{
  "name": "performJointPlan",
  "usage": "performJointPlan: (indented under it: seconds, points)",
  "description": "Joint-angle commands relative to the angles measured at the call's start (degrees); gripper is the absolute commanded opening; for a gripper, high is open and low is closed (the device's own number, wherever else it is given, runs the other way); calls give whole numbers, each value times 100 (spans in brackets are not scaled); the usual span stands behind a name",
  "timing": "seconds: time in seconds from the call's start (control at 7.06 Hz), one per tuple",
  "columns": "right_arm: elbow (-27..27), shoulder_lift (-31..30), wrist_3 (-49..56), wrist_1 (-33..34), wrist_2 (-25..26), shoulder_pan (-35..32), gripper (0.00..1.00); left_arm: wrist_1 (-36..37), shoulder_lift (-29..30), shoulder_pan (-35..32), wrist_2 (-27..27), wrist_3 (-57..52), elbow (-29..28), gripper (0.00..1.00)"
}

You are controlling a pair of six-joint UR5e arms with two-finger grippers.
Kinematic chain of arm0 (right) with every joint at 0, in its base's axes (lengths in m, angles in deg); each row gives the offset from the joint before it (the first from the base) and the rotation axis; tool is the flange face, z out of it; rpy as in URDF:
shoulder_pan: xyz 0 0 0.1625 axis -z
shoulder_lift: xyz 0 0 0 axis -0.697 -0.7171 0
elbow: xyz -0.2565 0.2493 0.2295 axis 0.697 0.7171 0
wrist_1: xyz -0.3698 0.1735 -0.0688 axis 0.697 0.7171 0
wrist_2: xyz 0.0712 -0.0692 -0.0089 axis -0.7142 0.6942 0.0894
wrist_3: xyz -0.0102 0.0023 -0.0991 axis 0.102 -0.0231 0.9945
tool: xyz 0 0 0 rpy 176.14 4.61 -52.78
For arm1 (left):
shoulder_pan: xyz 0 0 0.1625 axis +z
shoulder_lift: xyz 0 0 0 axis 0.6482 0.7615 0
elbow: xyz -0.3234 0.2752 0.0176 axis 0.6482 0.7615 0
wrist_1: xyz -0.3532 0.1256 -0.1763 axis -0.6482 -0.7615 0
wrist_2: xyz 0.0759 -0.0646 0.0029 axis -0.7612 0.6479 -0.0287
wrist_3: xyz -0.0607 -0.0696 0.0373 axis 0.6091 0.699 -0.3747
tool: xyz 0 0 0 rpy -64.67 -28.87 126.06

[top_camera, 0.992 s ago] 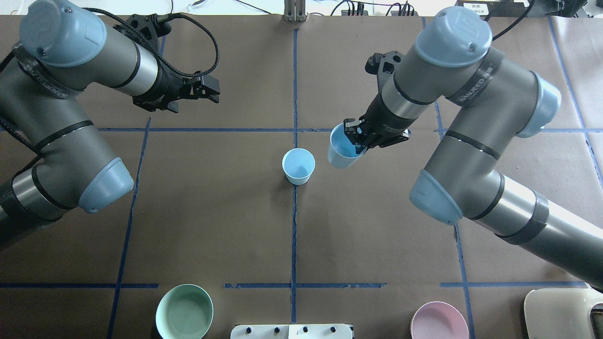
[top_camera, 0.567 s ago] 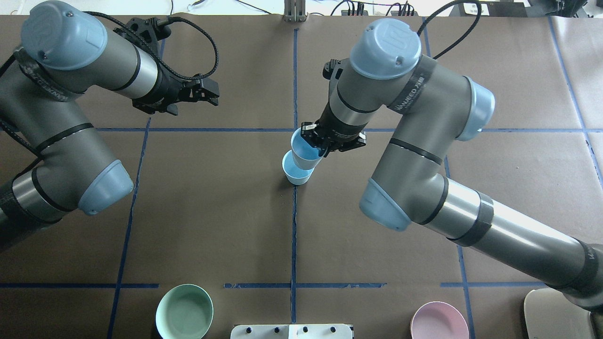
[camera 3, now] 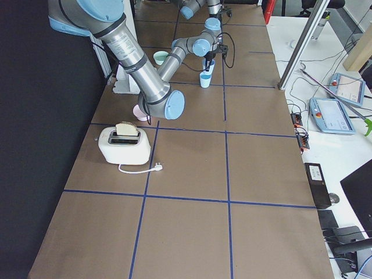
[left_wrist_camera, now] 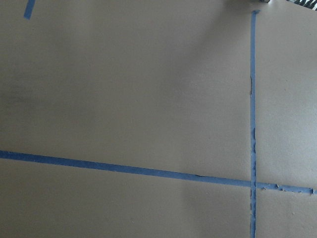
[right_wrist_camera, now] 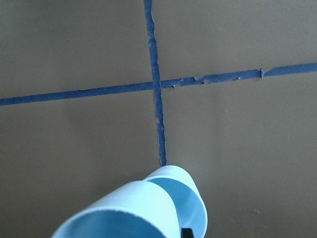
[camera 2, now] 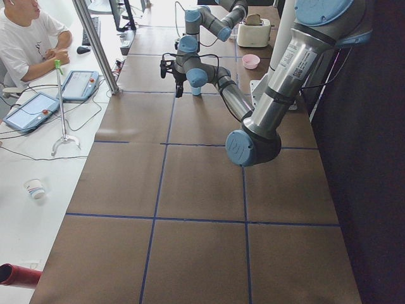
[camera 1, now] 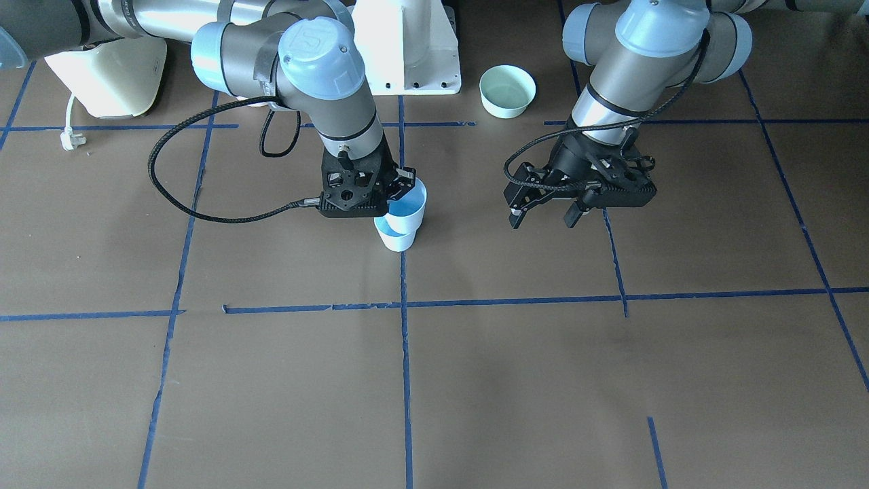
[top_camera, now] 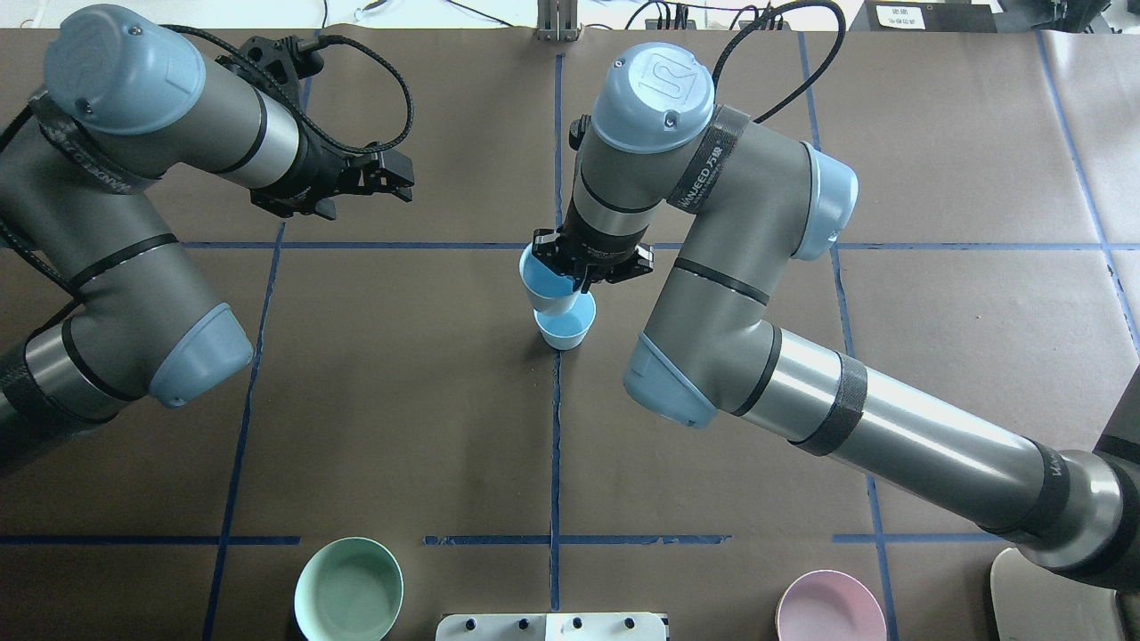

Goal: Stack blue cups with both arms
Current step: 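Carry the blue cup with the right gripper over the center cup and lower it in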

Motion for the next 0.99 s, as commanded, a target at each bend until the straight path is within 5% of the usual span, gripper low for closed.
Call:
performJointPlan:
  seconds: [0.0,0.57,0.71,0.85]
  points:
    - [-22,-63,-1,12,12,8,0,-74,0,3,0,15,-28,100]
    - [-57,-169,-106,21,126,25,5,-74,0,3,0,33,-29,100]
    - [-57,-151,-106,21,126,43,61,-74,0,3,0,42,-11,100]
    - [-118,-169,-106,21,135,43,100,-74,0,3,0,42,-2,100]
